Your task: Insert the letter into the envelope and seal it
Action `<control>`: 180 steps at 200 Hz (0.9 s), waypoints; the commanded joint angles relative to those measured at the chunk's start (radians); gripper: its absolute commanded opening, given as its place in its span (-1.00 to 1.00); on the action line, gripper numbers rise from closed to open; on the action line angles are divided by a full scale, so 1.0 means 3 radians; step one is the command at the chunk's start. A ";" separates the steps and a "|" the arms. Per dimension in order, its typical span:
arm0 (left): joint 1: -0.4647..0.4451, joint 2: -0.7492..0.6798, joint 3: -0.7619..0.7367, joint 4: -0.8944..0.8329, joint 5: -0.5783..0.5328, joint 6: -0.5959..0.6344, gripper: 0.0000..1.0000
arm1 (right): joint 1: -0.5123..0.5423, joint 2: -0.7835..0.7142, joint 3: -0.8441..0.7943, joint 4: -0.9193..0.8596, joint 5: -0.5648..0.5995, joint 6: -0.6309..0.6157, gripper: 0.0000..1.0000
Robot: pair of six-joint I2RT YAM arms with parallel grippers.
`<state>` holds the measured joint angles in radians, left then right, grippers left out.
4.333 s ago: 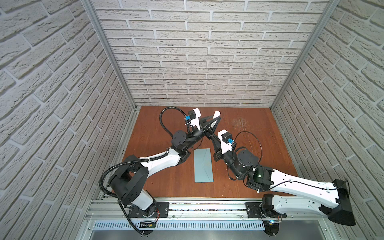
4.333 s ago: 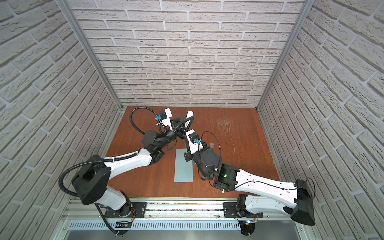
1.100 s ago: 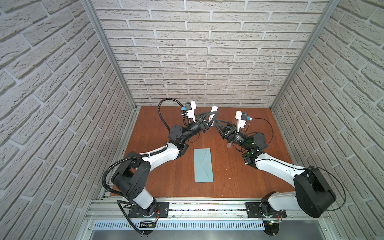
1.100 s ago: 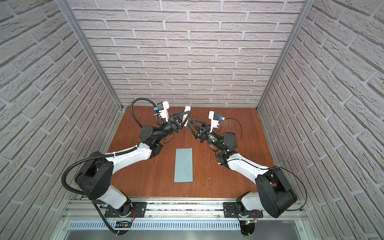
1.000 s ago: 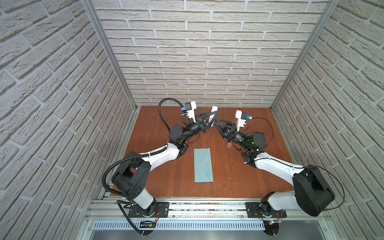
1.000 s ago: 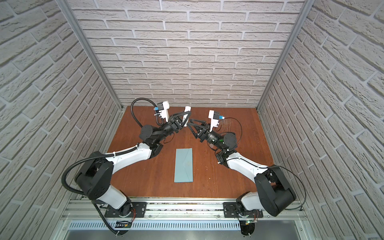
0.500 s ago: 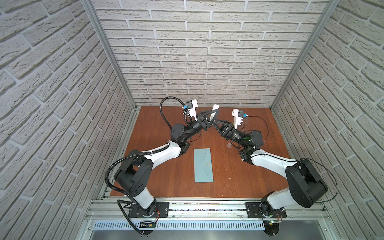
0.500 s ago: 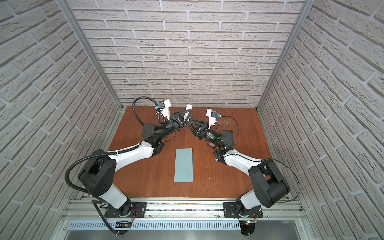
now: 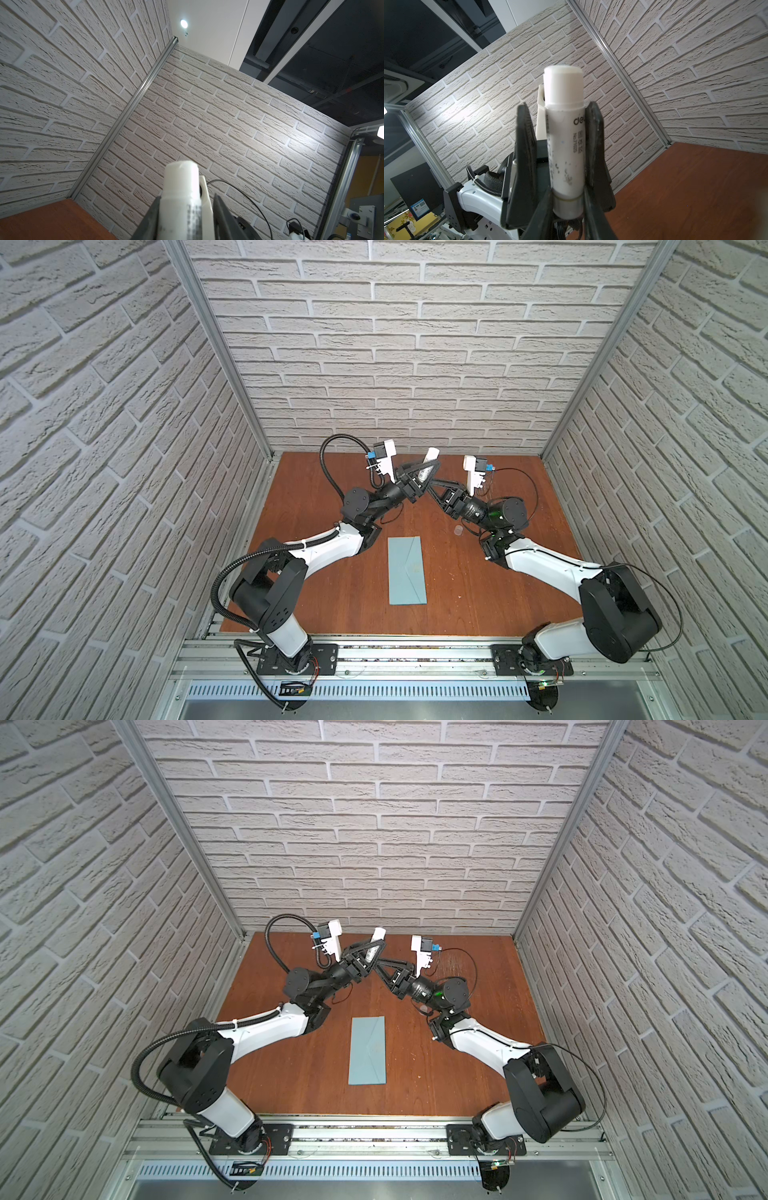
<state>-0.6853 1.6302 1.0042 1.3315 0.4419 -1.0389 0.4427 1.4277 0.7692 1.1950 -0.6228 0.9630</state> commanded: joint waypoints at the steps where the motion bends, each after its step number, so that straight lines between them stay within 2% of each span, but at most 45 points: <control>1: -0.0027 -0.0080 -0.0054 0.0235 0.0138 0.0068 -0.18 | 0.0023 -0.0198 0.0074 -0.0327 -0.0030 -0.0245 -0.65; 68: 0.0029 -0.0129 -0.0085 0.0231 0.0178 0.0109 -0.06 | 0.0022 -0.0465 0.0108 -0.1048 -0.0061 -0.0652 -0.64; 108: 0.0031 -0.0118 -0.0083 0.0182 0.0265 0.0135 -0.36 | 0.0017 -0.0534 0.0133 -0.1329 -0.0072 -0.0834 -0.61; 117: 0.0033 -0.0101 -0.0090 0.0202 0.0265 0.0124 -0.49 | 0.0013 -0.0555 0.0141 -0.1421 -0.0064 -0.0895 -0.61; 125: 0.0032 -0.0096 -0.0103 0.0203 0.0263 0.0132 -0.51 | 0.0007 -0.0572 0.0150 -0.1497 -0.0062 -0.0944 -0.60; 133: 0.0039 -0.0109 -0.0136 0.0188 0.0234 0.0157 -0.47 | 0.0000 -0.0589 0.0160 -0.1590 -0.0065 -0.1003 -0.58; 146: 0.0059 -0.0166 -0.0207 0.0113 0.0164 0.0220 -0.22 | -0.0015 -0.0643 0.0174 -0.1830 -0.0046 -0.1130 -0.56; 164: 0.0115 -0.0326 -0.0333 -0.0102 0.0087 0.0389 -0.17 | -0.0048 -0.0800 0.0178 -0.2250 0.0046 -0.1375 -0.46; 180: 0.0152 -0.0546 -0.0442 -0.0461 -0.0029 0.0657 -0.11 | -0.0069 -0.0973 0.0268 -0.2909 0.0279 -0.1739 -0.37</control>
<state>-0.6601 1.5734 0.9081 1.2675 0.4808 -0.9600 0.4347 1.2221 0.7952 0.5732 -0.6178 0.6163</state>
